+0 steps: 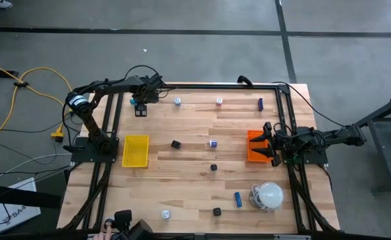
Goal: Pick & Place Office items
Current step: Put the light blue digital timer into the yellow bin
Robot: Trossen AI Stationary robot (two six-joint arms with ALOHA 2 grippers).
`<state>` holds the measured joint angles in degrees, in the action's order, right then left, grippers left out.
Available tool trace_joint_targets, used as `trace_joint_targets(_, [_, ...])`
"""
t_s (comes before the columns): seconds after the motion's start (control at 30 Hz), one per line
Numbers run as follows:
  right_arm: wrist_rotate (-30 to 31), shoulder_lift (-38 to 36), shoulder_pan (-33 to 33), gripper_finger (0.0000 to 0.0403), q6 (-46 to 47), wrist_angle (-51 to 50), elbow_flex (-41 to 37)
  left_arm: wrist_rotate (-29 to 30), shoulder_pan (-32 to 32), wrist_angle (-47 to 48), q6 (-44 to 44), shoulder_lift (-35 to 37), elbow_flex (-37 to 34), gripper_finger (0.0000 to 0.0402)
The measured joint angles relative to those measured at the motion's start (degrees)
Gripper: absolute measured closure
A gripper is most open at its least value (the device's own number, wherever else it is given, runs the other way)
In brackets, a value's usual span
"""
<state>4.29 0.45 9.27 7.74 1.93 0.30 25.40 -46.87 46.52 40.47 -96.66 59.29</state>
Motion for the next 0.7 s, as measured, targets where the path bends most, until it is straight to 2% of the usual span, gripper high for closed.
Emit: trace_joint_targets(0.7, [0.0,0.0,0.0,0.0233,0.0,0.0,0.0,0.0,-0.4,-0.3,-0.2,0.0,0.0,0.0250])
